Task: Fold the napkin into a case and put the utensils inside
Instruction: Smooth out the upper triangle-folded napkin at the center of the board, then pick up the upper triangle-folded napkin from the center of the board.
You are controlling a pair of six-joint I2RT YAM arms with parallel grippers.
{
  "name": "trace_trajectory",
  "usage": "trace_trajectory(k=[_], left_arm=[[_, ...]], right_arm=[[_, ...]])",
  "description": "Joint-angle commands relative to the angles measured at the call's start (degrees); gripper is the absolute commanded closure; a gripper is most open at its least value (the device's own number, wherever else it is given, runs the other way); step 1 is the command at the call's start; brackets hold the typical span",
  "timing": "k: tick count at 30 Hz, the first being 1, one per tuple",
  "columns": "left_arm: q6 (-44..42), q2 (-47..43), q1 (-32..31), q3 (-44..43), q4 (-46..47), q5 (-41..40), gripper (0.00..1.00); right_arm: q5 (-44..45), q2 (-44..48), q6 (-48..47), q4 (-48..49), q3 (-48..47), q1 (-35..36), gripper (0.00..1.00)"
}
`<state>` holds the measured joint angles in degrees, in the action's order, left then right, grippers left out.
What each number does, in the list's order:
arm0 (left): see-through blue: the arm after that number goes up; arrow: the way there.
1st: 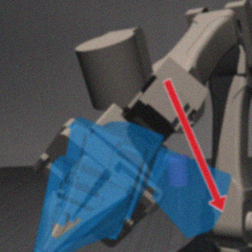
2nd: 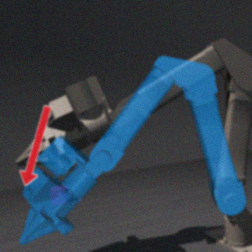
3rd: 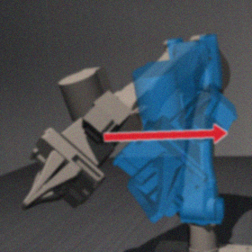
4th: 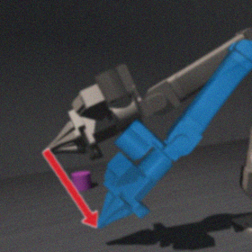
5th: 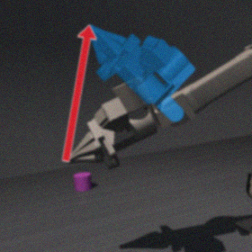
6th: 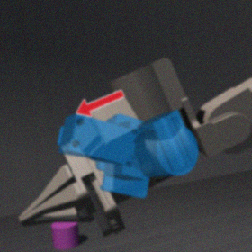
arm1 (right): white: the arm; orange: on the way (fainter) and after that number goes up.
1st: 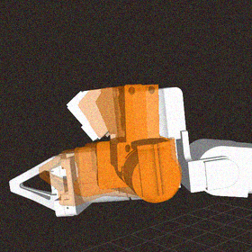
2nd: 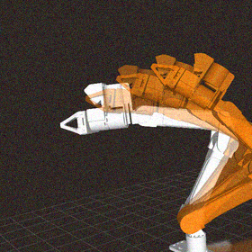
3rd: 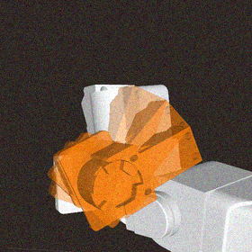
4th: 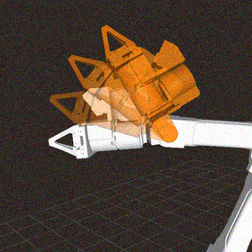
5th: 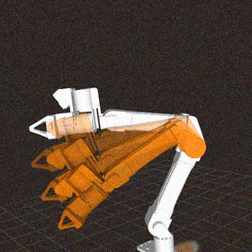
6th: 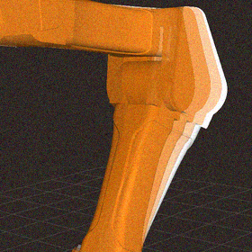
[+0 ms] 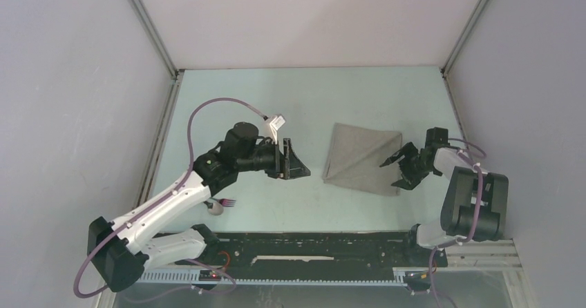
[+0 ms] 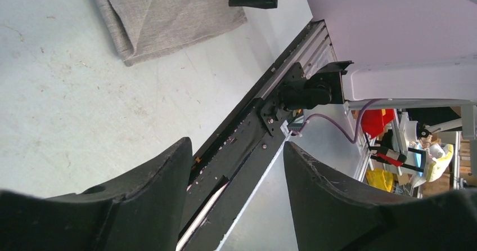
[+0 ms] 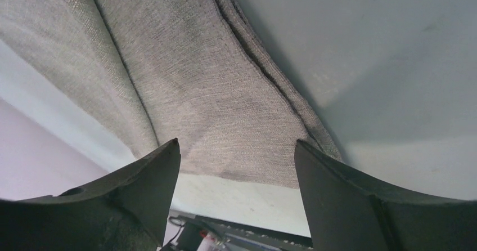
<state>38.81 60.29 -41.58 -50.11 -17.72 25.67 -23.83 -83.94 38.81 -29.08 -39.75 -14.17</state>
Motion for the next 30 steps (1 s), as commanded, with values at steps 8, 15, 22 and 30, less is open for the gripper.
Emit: trace_trajectory(k=[8, 15, 22, 30], left_arm=[[-2.2, -2.8, 1.1, -1.1, -1.4, 0.5, 0.33], [-2.9, -3.3, 1.4, -1.4, -2.5, 0.0, 0.32], [-2.9, -5.2, 3.6, -0.7, -2.9, -0.3, 0.32], [-3.3, -5.4, 4.7, -0.6, -3.0, 0.5, 0.31]], right_arm=[[30.5, -0.4, -17.7, -2.2, -11.4, 5.7, 0.15], [33.0, 5.1, -19.2, -7.9, -15.2, 20.0, 0.0], [29.2, 5.6, -12.8, -20.2, -20.9, 40.0, 0.08], [29.1, -6.1, -10.9, -21.0, -27.1, 51.6, 0.34]])
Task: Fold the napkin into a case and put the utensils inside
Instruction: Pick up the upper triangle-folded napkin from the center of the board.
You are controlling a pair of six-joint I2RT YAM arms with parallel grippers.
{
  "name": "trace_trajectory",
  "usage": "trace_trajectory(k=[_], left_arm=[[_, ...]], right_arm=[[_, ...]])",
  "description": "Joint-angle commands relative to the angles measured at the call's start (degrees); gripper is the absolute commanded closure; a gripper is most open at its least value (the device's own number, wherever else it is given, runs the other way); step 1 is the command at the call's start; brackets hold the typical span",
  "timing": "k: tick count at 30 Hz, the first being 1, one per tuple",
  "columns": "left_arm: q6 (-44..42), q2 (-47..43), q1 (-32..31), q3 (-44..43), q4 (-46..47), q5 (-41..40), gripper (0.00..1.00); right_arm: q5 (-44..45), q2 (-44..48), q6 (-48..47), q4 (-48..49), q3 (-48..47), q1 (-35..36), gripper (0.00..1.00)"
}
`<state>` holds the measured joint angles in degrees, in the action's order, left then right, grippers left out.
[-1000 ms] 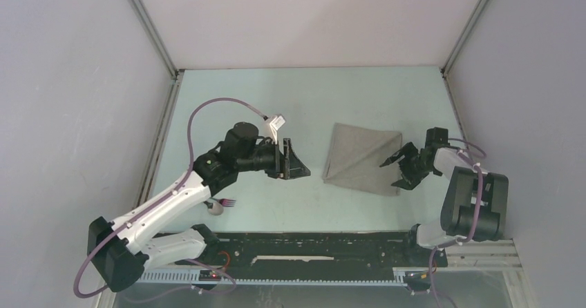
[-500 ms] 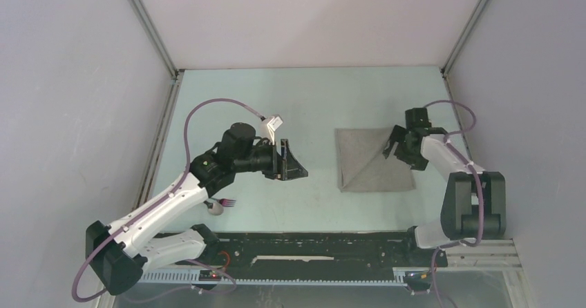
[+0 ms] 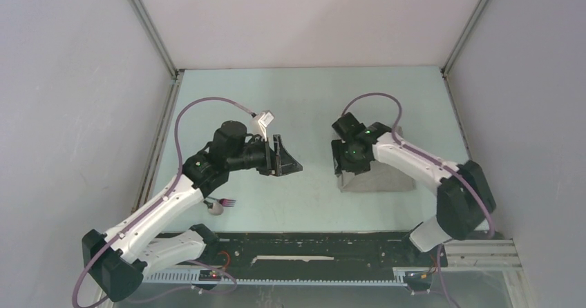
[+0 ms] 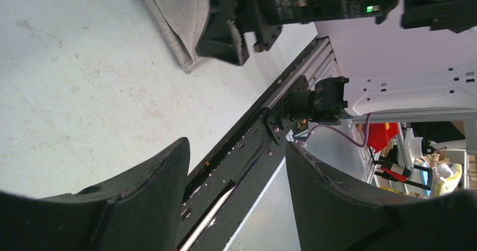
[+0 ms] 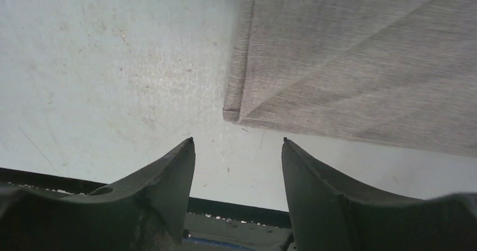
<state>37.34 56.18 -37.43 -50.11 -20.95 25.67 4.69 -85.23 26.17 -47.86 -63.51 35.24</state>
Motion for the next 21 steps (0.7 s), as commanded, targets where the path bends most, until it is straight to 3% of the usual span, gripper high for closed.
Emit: trace_trajectory(k=[1, 5, 15, 21], left_arm=[[-1.9, -1.5, 0.6, -0.5, 0.1, 0.5, 0.32], [-1.9, -2.1, 1.1, 0.4, -0.1, 0.6, 0.31], [-2.1, -2.3, 2.0, 1.3, -0.1, 1.3, 0.31], [-2.2, -2.3, 2.5, 1.6, -0.1, 1.6, 0.31]], right_arm=[[1.0, -6.1, 1.4, -2.2, -4.0, 2.8, 0.35], [1.3, -10.5, 0.8, -2.1, -5.4, 4.4, 0.37], [1.5, -15.8, -1.7, -1.0, -5.8, 4.9, 0.53], [2.0, -18.1, -2.3, -0.7, -5.9, 4.8, 0.51]])
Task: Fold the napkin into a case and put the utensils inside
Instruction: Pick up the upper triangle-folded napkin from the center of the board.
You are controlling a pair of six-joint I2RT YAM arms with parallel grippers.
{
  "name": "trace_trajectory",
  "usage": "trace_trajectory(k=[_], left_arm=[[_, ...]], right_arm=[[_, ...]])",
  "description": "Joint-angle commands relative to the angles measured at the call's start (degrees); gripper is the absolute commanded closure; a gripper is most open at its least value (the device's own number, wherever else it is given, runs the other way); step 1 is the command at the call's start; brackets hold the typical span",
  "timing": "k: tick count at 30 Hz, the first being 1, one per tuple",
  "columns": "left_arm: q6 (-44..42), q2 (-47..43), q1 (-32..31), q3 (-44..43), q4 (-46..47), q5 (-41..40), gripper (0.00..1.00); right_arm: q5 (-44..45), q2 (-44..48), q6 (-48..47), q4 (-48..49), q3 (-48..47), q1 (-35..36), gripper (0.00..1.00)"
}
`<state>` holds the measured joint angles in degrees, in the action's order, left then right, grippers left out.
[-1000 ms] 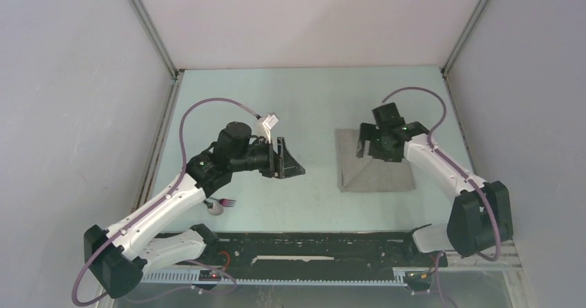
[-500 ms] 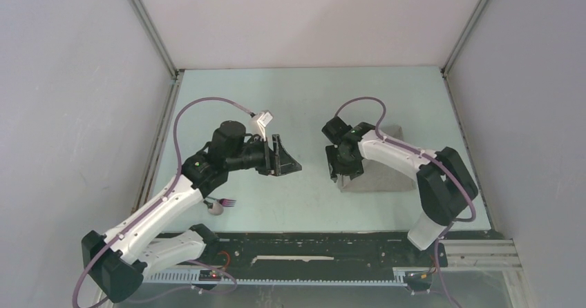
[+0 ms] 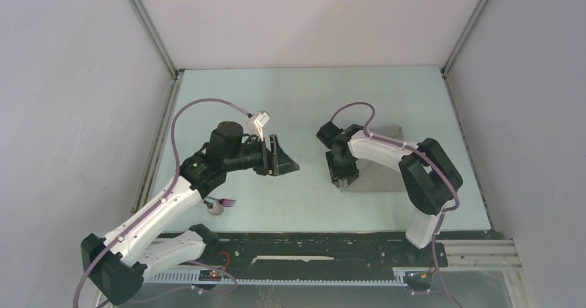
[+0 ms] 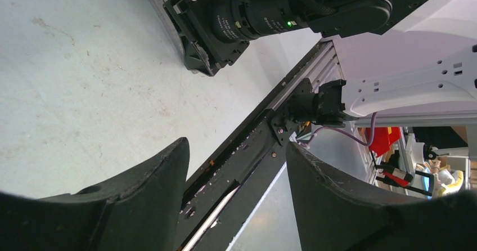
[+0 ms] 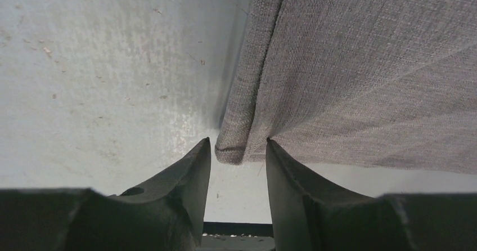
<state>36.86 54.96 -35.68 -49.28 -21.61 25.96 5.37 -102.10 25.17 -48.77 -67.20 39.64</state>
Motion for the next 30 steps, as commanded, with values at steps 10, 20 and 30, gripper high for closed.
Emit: trace_trajectory(k=[10, 20, 30], left_arm=[[-1.9, -1.1, 1.7, 1.0, 0.6, 1.7, 0.31], [-2.0, -0.8, 2.6, 1.2, 0.5, 2.3, 0.31], [2.2, -0.6, 6.8, 5.0, 3.3, -0.1, 0.28]], right_arm=[[0.5, -5.0, -3.3, 1.6, -2.2, -0.4, 0.49], [2.1, -7.1, -4.5, 6.1, 1.3, -0.8, 0.63], [7.4, -0.6, -8.8, 13.1, 6.0, 1.3, 1.0]])
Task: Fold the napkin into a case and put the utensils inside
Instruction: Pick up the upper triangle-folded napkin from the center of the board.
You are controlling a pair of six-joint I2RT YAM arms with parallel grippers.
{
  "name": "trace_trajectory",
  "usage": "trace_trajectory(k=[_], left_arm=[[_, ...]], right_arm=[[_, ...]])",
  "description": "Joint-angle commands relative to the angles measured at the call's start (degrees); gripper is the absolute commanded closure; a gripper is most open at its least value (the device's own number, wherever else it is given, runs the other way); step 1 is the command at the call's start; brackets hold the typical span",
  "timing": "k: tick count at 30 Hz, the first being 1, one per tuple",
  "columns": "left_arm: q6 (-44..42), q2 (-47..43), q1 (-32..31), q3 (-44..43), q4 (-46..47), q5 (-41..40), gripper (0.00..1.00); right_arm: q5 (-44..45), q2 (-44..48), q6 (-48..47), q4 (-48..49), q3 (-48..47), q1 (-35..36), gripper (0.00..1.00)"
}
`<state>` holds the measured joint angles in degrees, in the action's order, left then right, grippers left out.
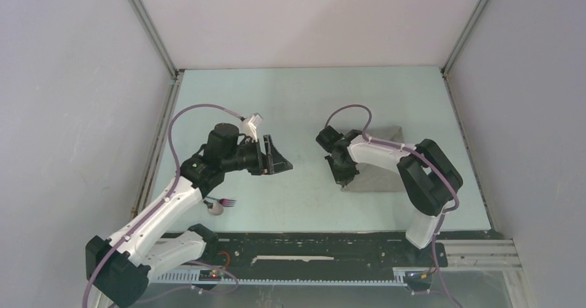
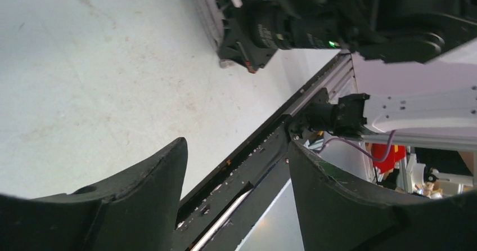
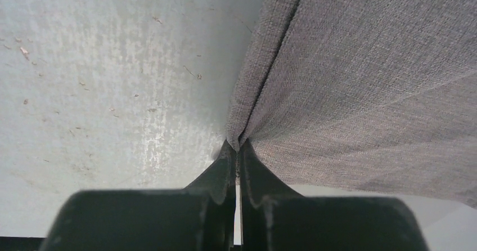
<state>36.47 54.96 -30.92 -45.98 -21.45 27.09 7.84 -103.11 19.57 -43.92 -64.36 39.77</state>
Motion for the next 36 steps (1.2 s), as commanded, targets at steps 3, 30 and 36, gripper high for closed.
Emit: trace_trajectory(k=[3, 30, 36], left_arm=[[7.8, 0.4, 4.5, 4.8, 7.4, -1.4, 0.26], [46.4, 53.7, -3.5, -2.8, 63.4, -1.1, 0.01], [46.3, 59.0, -4.7, -6.2, 61.8, -2.1, 0.01]], right_arm=[[3.0, 4.0, -4.0, 9.4, 3.9, 1.6, 1.0], [-7.2, 19.4, -3.2, 6.8, 8.6, -2.5, 1.0], [-9.4, 20.9, -3.0, 6.4, 8.6, -3.1, 1.0]])
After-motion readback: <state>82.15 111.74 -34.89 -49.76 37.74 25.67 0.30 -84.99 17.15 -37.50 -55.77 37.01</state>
